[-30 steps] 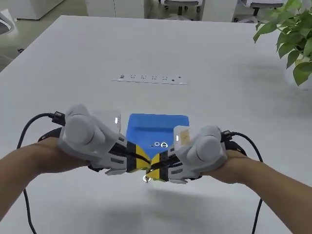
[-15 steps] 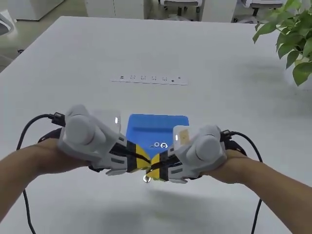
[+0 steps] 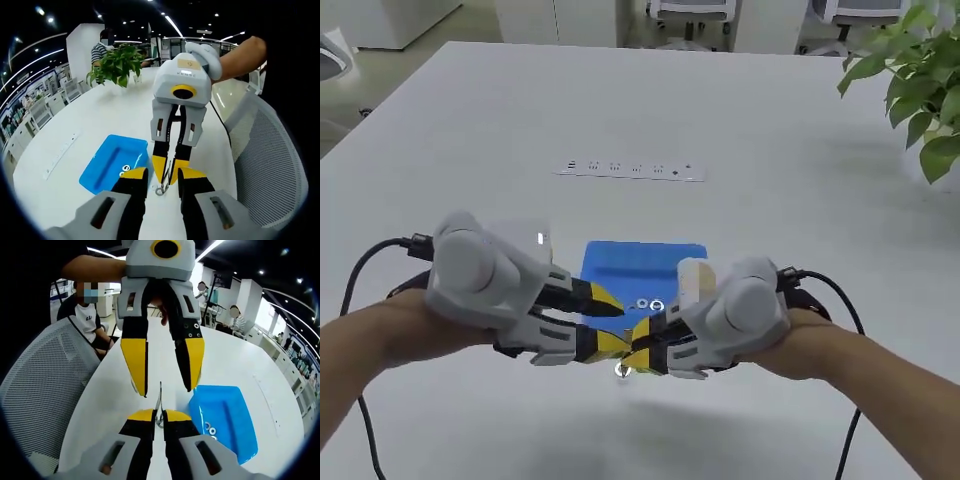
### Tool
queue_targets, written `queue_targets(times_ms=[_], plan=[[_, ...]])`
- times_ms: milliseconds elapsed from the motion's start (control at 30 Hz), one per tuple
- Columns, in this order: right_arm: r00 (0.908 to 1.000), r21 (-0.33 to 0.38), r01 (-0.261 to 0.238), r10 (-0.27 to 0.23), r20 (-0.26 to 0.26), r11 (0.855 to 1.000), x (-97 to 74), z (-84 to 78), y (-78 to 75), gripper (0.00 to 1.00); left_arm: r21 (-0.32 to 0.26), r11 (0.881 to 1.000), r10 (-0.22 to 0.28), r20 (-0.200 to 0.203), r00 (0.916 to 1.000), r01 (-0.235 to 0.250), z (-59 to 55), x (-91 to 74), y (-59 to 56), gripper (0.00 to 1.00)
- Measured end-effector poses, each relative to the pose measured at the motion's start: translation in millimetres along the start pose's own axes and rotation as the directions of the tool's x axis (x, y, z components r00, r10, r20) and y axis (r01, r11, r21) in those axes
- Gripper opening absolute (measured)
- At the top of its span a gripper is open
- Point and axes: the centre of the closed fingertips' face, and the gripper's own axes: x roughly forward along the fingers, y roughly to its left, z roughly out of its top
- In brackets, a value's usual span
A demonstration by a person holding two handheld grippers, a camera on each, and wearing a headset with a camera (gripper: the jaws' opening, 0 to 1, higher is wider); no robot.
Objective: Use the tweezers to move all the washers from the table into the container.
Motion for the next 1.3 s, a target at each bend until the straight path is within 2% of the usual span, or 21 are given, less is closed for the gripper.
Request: queue_targets(times_ms=[167,300,400,633,867,1100,1300], plan=[[1.0000,-0.007,0.001,-0.001,0.002,1.000,-4.4,4.1,-1.9,0.07,-0.031,1.000,0.004,0.022,0.9997,-0.004,-0.2,-2.2,-1.5,0.41],[1.0000,-0.004,0.005,-0.005,0.004,1.000,-9.3,8.1,-5.3,0.07,-0.052,0.999,0.011,0.023,0.9997,-0.010,-2.8,-3.6,-1.7,0.51],[1.0000,-0.005,0.006,-0.006,0.006,1.000,-14.0,11.7,-7.3,0.07,-0.083,0.996,0.033,0.044,0.9985,-0.029,-3.1,-6.4,0.6,0.58],[0.9998,-0.007,0.013,-0.013,0.012,1.000,-22.6,20.7,-14.8,0.07,-0.129,0.989,0.078,0.058,0.9952,-0.070,-3.4,-12.8,4.9,0.75],[0.9995,-0.017,0.019,-0.019,0.025,1.000,-30.2,31.7,-25.1,0.07,-0.166,0.982,0.109,0.082,0.9906,-0.094,-0.1,-18.7,9.6,0.83],[0.9991,-0.017,0.024,-0.023,0.036,1.000,-34.2,38.5,-35.3,0.07,-0.178,0.977,0.137,0.090,0.9865,-0.119,-0.2,-21.4,14.8,0.92],[0.9985,-0.029,0.038,-0.036,0.041,0.999,-37.4,44.5,-47.8,0.07,-0.189,0.974,0.142,0.087,0.9861,-0.123,-3.0,-22.6,17.1,0.94]])
